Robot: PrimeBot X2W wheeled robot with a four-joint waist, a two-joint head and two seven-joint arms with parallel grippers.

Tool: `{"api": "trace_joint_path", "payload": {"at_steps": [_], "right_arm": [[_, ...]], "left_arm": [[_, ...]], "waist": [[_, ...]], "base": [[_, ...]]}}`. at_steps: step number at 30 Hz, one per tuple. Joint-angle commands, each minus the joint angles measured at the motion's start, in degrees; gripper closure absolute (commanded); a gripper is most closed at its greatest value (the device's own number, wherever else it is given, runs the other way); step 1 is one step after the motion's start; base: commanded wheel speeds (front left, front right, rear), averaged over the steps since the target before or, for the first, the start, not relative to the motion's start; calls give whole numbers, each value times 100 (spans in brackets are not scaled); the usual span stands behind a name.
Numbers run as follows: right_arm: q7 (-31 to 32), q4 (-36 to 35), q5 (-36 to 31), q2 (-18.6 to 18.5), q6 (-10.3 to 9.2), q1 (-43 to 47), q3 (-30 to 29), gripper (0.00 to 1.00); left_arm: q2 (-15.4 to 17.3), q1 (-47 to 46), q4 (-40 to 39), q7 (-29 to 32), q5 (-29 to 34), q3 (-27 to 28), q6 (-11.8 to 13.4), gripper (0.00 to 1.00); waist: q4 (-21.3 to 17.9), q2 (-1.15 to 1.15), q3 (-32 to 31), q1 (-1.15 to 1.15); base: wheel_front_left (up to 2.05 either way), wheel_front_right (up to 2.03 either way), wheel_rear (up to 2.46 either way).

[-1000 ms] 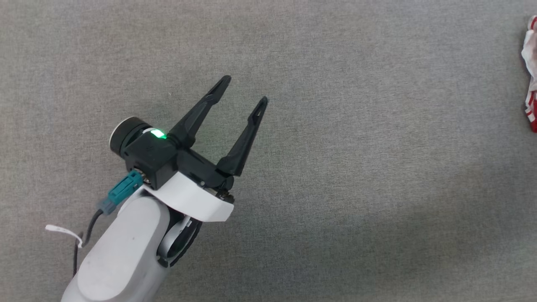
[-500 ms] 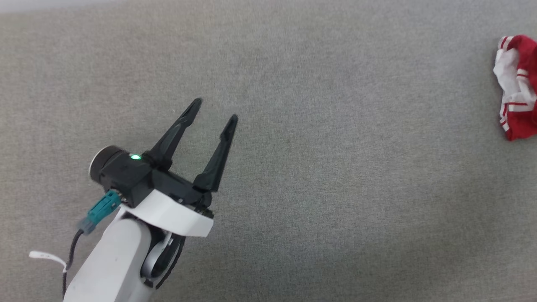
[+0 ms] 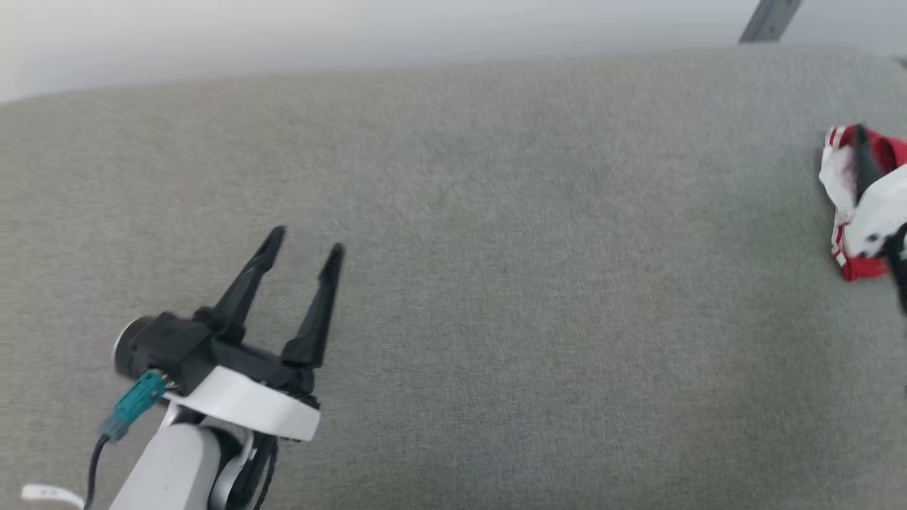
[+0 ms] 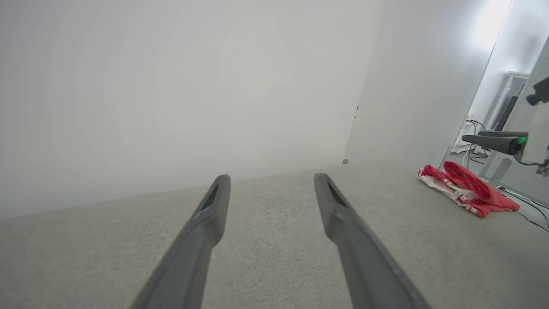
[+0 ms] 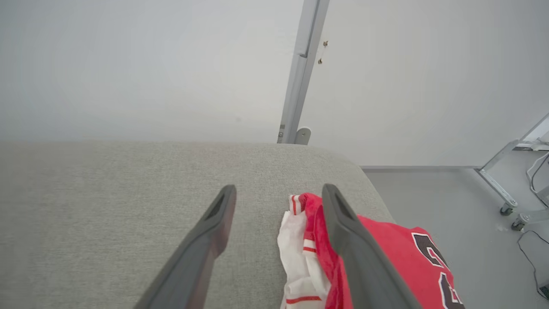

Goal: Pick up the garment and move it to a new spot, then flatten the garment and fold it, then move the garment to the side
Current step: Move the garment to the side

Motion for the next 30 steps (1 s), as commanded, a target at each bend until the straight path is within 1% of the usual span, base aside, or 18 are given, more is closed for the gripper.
{"api": "trace_joint_path", "payload": {"at_steps": [1, 5, 13, 17, 22, 28, 30], "right_arm": [[-83, -67, 105, 47, -15, 137, 60, 0], [-249, -292, 378, 185, -15, 484, 349, 0], [-586, -938, 1044, 173, -15, 1285, 841, 0], [-720, -1254, 1307, 212, -15, 1740, 979, 0], [-852, -1692, 1463, 299, -15, 2307, 919, 0], [-930, -2368, 1357, 532, -15, 3007, 703, 0], [-939, -2484, 1338, 597, -15, 3125, 655, 0]], "left_arm": [[7, 103, 27, -28, 31, 76, -4, 0], [-33, 373, 93, -28, 82, 319, -4, 0], [-188, 977, 67, -28, 260, 790, -4, 0], [-259, 1276, 33, -28, 315, 1065, -4, 0], [-322, 1632, -15, -28, 415, 1405, -4, 0], [-342, 1985, 1, -28, 446, 1745, -4, 0], [-351, 2041, 15, -28, 456, 1790, -4, 0]], "waist": [[110, 0, -200, 0], [216, 0, -457, 0], [507, 0, -932, 0], [632, 0, -1143, 0], [733, 0, -1294, 0], [756, 0, -1387, 0], [753, 0, -1398, 0]], "base": [[0, 0, 0], [0, 0, 0], [0, 0, 0], [0, 0, 0], [0, 0, 0], [0, 0, 0], [0, 0, 0]]}}
